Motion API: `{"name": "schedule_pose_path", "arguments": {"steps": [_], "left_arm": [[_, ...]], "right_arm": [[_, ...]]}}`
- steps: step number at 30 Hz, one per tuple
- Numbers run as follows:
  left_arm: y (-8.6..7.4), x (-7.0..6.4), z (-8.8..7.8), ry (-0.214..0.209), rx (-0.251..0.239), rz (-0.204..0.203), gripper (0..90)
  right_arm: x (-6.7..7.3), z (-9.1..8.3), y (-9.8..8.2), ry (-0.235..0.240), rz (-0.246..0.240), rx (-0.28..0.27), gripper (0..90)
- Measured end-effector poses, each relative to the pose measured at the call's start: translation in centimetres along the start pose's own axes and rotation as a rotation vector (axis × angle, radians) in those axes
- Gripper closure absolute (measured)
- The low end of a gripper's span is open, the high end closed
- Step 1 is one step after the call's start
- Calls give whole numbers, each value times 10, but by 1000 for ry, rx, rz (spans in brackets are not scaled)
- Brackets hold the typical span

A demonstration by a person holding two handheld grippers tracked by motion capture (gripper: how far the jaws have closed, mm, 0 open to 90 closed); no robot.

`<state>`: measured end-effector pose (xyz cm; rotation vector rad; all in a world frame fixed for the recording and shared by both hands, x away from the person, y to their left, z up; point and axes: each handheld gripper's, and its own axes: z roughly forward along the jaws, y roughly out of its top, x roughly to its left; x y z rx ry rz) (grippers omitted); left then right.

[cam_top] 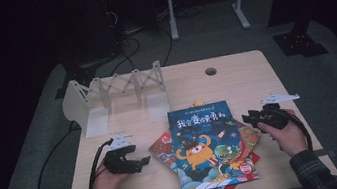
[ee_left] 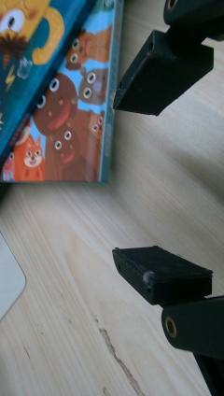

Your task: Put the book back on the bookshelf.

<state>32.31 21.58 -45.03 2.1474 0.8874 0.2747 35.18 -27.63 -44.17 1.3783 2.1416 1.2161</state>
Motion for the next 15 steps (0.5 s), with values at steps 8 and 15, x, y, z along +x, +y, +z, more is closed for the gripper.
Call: {"name": "schedule_pose_path", "arguments": {"steps": [8,15], "left_arm": [[0,-2,2,-12,6,9,230],[1,-3,3,-18,13,17,223]], "right_arm": [[14,26,9,38,-23,27,563],[16,41,13,60,-16,45,539]]}}
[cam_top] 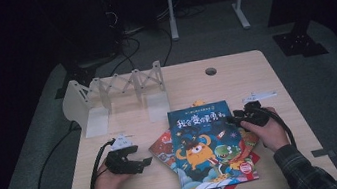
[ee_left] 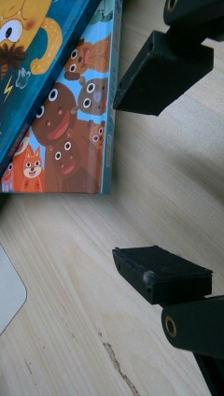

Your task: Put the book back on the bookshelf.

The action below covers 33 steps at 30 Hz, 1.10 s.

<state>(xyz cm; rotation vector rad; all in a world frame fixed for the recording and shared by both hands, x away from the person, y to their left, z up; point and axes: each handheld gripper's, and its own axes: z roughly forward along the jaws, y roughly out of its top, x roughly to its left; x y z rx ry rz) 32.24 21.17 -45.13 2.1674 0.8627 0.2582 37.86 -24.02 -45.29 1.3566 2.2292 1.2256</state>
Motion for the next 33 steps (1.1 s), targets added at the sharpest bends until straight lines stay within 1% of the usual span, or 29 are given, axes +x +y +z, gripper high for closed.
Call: {"name": "schedule_pose_path", "arguments": {"steps": [2,3,6,8,9,10,13,14,15,16,17,18,23,24,25,26,33], "left_arm": [[0,0,0,-1,2,2,221],[0,0,1,-1,2,3,221],[0,-1,1,-5,5,4,218],[1,-2,1,-5,1,2,217],[1,-2,1,-5,3,5,216],[1,-2,1,-6,2,5,213],[1,-1,1,-6,4,6,212],[1,-1,1,-7,3,5,210],[1,-1,1,-6,0,6,208],[1,-1,1,-6,0,6,205],[1,-1,1,-7,-1,4,203],[1,-1,1,-8,-1,4,203],[1,-1,0,-7,-1,6,193],[1,-1,0,-8,-1,7,193],[1,-1,0,-9,-5,5,192],[1,-1,-1,-9,-5,6,190],[3,-1,-1,-11,-15,4,186]], "right_arm": [[1,2,1,20,-2,4,533],[3,2,1,10,-16,5,533],[3,2,1,12,-25,8,533],[4,2,1,11,-40,8,533],[5,2,1,7,-65,4,533],[6,2,1,7,-77,3,532],[7,2,1,17,-86,5,531],[8,3,1,24,-88,6,531],[12,4,0,36,-102,6,530],[12,4,0,36,-102,6,530],[15,5,0,47,-115,7,530],[15,5,0,47,-115,7,530],[25,7,0,81,-153,15,528],[25,7,0,81,-153,15,528],[29,8,0,99,-169,17,528],[31,8,0,105,-176,20,528],[40,11,0,138,-209,22,528]]}}
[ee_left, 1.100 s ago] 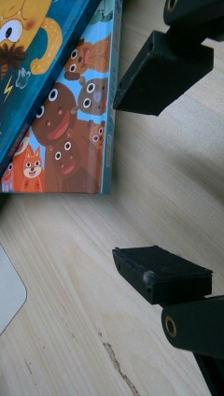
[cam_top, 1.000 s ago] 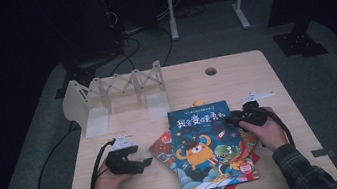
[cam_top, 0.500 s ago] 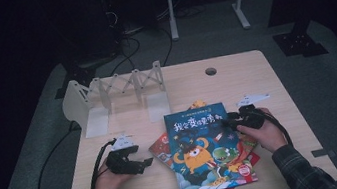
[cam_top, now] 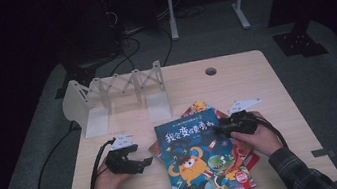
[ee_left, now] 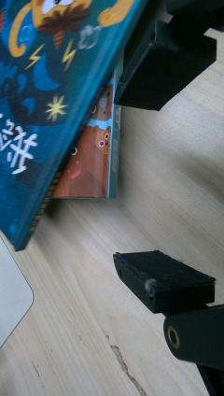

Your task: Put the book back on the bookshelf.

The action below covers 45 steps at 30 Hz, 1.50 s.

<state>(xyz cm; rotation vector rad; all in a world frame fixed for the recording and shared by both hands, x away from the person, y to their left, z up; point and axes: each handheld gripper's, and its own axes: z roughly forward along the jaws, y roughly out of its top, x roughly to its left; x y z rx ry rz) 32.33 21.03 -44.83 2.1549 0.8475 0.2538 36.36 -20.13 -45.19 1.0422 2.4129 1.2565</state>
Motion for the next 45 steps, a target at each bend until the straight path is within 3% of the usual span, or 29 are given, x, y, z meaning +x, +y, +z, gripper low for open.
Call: {"name": "schedule_pose_path", "arguments": {"steps": [4,8,14,17,24,29,38,43,45], "left_arm": [[2,0,1,1,0,1,181],[7,2,2,12,-1,13,173],[15,5,11,3,-19,12,172],[20,6,16,8,-3,27,164],[29,8,26,17,-6,36,147],[34,8,33,10,-5,27,147],[41,4,39,16,7,53,149],[41,4,39,11,8,45,153],[41,4,39,11,8,45,153]], "right_arm": [[9,5,3,42,-25,6,529],[13,11,8,71,-15,26,530],[14,13,11,71,-15,30,528],[14,13,10,65,-15,28,516],[11,-9,2,54,4,-11,492],[16,-27,-9,61,10,-22,478],[35,-48,-30,87,-11,-3,466],[51,-50,-36,122,-35,27,463],[57,-47,-38,109,-57,53,452]]}}
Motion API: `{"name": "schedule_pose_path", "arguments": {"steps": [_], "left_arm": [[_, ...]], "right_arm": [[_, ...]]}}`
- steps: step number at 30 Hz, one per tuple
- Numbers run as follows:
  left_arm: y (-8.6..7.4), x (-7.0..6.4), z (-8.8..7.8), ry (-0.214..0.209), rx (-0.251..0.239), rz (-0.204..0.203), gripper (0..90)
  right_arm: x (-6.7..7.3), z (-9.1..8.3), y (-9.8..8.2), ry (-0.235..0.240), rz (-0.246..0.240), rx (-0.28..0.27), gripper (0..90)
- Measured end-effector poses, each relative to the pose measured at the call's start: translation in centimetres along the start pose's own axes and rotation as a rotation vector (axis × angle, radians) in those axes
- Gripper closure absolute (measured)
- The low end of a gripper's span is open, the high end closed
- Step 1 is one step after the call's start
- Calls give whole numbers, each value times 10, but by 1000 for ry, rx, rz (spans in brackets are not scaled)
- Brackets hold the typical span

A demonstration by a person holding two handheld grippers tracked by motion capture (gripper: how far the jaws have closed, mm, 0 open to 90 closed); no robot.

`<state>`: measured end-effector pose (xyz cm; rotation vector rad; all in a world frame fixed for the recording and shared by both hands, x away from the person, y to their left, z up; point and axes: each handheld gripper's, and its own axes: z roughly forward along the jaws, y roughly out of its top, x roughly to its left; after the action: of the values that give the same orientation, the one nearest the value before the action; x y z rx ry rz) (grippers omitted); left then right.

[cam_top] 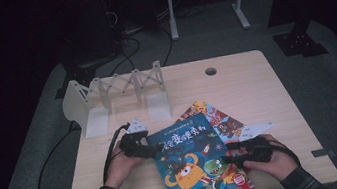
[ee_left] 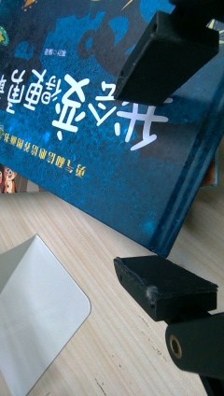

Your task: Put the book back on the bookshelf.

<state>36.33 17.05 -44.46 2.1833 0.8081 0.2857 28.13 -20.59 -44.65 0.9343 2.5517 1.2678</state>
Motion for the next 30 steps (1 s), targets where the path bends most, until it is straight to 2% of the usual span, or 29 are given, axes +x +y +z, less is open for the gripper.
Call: {"name": "schedule_pose_path", "arguments": {"steps": [1,4,5,7,12,18,22,24,25,30], "left_arm": [[0,0,0,0,-1,1,153],[0,0,-1,0,2,0,153],[-1,-1,-1,-3,2,-5,153],[-2,-1,-2,-12,4,-12,153],[-3,-3,-4,-19,7,-13,152],[-5,-5,-4,-51,12,-26,152],[-6,-6,-6,-58,17,-23,152],[-7,-7,-7,-57,16,-24,151],[-7,-7,-7,-57,17,-23,151],[-8,-8,-7,-55,17,-28,150]], "right_arm": [[0,0,0,0,0,0,452],[3,2,4,-29,-49,13,469],[3,2,4,-29,-49,13,469],[2,3,7,-56,-72,19,484],[-4,5,11,-68,-73,32,483],[-20,10,20,-92,-66,43,474],[-25,12,22,-103,-60,44,474],[-31,13,26,-146,-85,46,479],[-35,15,28,-156,-81,50,479],[-40,16,28,-151,-63,40,479]]}}
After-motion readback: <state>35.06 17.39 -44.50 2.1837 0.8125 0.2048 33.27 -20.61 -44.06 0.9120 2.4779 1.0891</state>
